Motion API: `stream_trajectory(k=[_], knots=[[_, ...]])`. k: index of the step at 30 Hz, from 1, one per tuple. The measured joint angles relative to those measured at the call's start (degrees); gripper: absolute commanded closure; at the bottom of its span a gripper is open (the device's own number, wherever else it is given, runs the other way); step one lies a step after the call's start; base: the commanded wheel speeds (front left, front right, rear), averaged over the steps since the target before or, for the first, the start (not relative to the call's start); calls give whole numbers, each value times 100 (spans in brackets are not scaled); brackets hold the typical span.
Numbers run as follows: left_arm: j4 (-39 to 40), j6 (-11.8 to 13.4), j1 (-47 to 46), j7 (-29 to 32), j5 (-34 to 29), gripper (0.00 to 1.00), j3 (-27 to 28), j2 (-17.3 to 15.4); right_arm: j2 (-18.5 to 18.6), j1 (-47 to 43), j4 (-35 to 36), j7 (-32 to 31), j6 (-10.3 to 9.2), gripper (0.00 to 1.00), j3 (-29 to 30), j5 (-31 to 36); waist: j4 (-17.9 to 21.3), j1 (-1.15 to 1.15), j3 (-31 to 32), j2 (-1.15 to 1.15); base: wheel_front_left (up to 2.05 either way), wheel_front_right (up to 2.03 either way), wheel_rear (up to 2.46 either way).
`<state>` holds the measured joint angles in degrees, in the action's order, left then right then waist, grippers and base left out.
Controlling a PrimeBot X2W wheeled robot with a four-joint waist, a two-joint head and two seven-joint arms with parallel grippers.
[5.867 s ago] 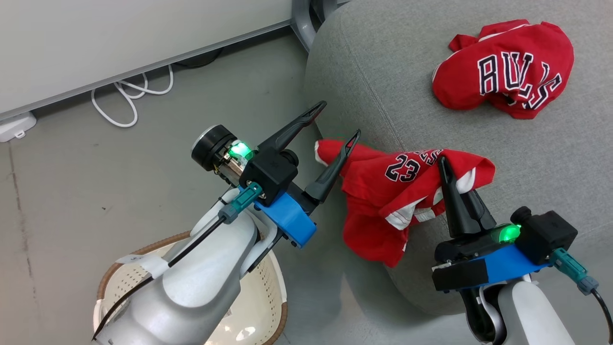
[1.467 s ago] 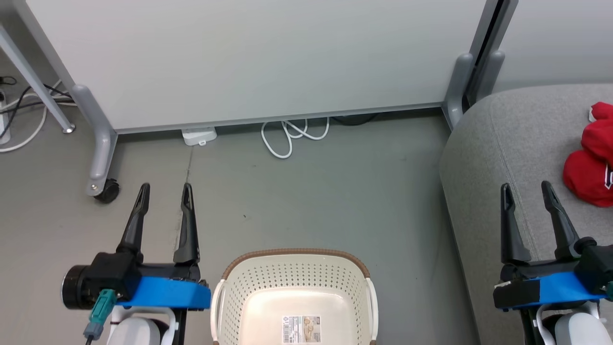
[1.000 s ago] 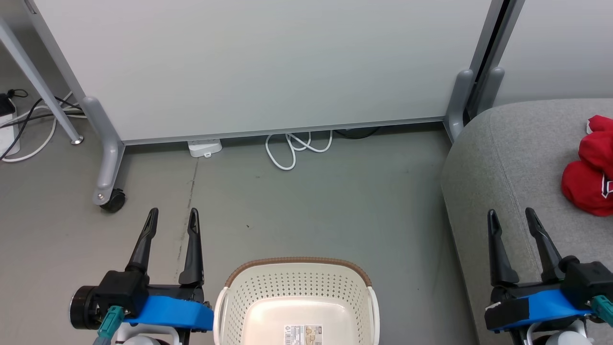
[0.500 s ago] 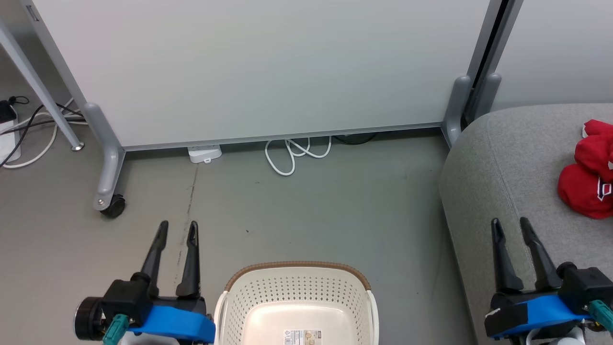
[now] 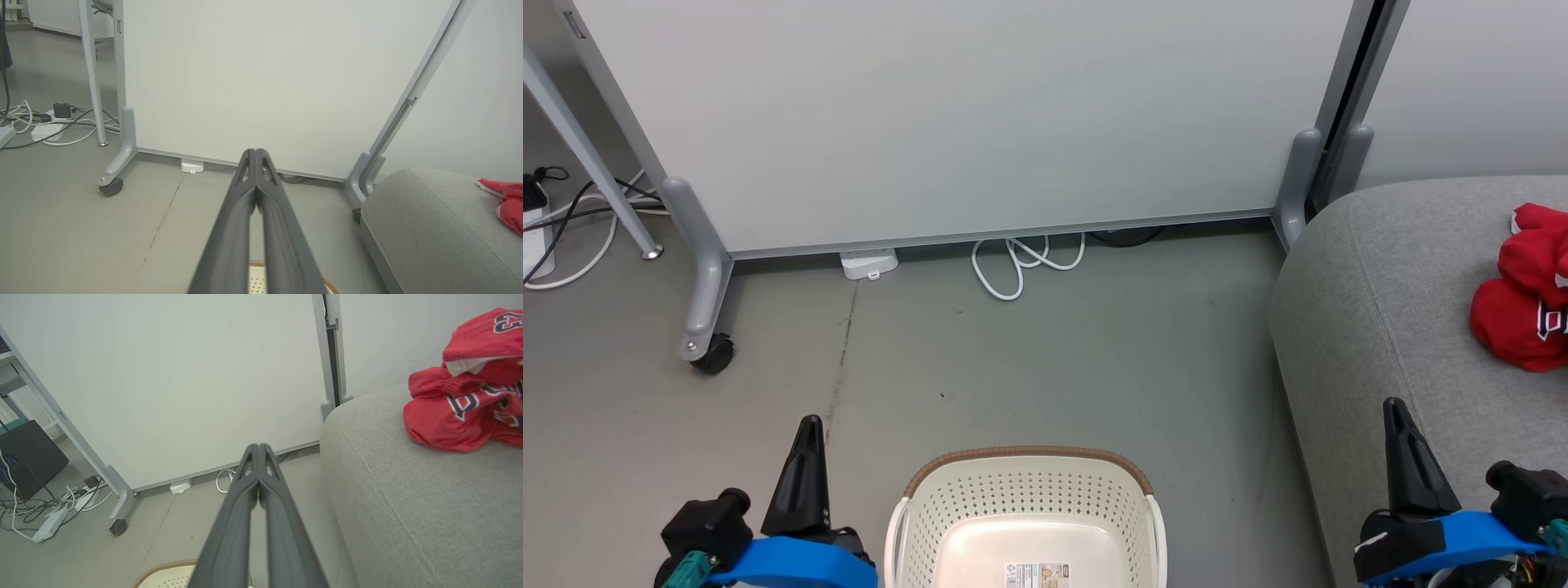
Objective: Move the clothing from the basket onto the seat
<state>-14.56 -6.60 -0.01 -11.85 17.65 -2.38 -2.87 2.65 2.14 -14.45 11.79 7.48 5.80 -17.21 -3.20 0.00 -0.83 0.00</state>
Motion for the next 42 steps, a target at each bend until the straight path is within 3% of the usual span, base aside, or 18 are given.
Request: stream_trajectory(k=[20, 42], knots=[[10, -5, -137, 474, 1958, 100, 222, 1, 0, 32, 18, -467, -1, 100, 5, -1962, 55, 0, 11, 0, 0, 0, 0], [14, -26, -255, 888, 3662, 100, 428, 2, 1, 130, 25, -879, -1, 100, 22, -3669, 116, 0, 23, 0, 0, 0, 0]])
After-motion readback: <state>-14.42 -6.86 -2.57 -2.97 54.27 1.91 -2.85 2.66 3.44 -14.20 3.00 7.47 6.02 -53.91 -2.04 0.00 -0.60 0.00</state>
